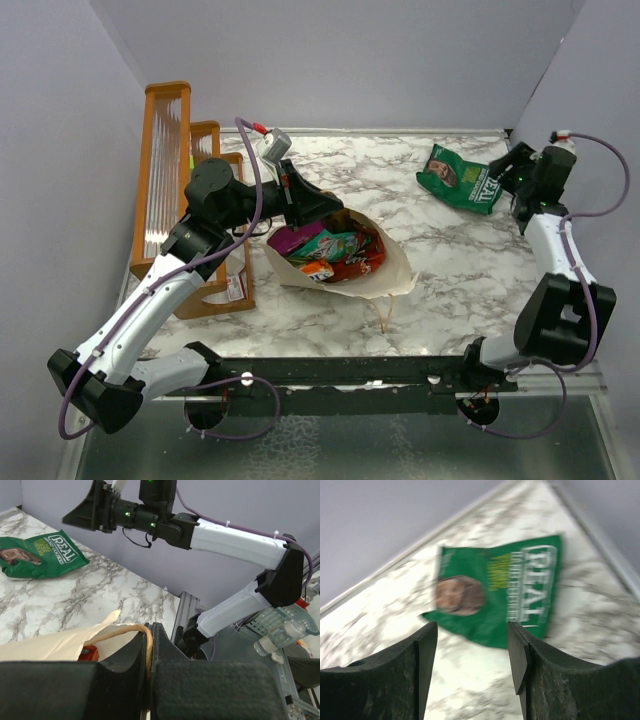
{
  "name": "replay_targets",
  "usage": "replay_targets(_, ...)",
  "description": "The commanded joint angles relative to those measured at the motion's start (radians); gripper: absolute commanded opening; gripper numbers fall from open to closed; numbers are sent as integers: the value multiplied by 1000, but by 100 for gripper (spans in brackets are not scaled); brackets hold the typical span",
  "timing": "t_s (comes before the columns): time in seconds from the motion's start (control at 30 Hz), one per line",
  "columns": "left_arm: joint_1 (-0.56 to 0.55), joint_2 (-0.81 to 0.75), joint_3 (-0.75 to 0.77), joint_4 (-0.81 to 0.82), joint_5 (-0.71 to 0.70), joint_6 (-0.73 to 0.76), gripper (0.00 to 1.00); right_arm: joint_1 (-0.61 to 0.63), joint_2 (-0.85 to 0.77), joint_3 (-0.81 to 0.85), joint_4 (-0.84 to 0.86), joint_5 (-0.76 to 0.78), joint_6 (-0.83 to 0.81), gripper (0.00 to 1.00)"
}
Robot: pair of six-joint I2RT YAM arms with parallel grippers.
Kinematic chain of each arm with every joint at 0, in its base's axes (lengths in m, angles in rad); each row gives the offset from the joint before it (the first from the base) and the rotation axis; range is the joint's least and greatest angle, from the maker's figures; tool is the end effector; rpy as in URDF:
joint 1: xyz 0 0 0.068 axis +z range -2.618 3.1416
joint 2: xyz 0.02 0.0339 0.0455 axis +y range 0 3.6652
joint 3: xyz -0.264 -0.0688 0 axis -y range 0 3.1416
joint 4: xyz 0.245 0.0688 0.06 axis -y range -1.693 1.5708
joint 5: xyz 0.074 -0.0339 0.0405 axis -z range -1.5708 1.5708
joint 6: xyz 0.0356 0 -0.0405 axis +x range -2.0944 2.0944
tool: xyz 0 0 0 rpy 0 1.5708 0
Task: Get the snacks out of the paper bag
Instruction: Place the snack at the center of the board, then take out the snack from the paper bag.
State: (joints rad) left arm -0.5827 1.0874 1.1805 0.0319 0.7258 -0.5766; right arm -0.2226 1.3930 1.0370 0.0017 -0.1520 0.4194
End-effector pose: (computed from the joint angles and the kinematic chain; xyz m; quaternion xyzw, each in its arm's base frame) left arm 0.1836 -0.1493 0.4423 0.2681 0.6177 -0.5805 0.4579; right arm 0.3194 -0.0668 0.3063 0.2170 0.7902 0.1180 0.5609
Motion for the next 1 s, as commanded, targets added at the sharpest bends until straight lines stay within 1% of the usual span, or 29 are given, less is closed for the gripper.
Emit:
replay_targets(0.0, -15, -30, 1, 116, 40, -32, 0, 203, -112, -53, 71, -218, -121, 59)
replay_targets(0.1, -19, -32, -5, 168, 51, -70, 0, 312, -188, -63, 58, -281, -216, 62)
replay_targets(0.17, -23, -33, -18, 213, 64, -98, 0, 359, -247, -74, 41, -339, -270, 62)
replay_targets(0.23, -27, -34, -30, 238, 67, -112, 0, 393, -322, -114, 64, -417, -320, 63)
replay_targets(0.4, -34, -27, -42, 251, 71, -119, 0, 519, -467, -198, 126, -635, -473, 64)
replay_targets(0.53, -35, -31, -46, 237, 69, -100, 0, 626, -555, -257, 122, -763, -613, 64)
replay_targets(0.57, -35, -33, -47, 233, 64, -96, 0, 635, -573, -270, 123, -767, -633, 66)
replay_targets(0.63, -36, -33, -52, 228, 54, -94, 0, 649, -599, -275, 102, -785, -661, 67)
replay_targets(0.7, -37, -33, -52, 225, 53, -91, 0, 655, -609, -265, 67, -835, -702, 67)
replay_targets(0.77, -37, -33, -46, 209, 55, -74, 0, 673, -618, -263, 14, -943, -814, 67)
replay_targets(0.83, -37, -34, -45, 202, 58, -62, 0, 718, -631, -269, -35, -1006, -940, 67)
replay_targets(0.87, -37, -35, -46, 204, 63, -60, 0, 742, -635, -270, -54, -1009, -982, 66)
replay_targets(0.97, -39, -31, -53, 240, 94, -78, 0, 802, -608, -244, -102, -960, -1028, 64)
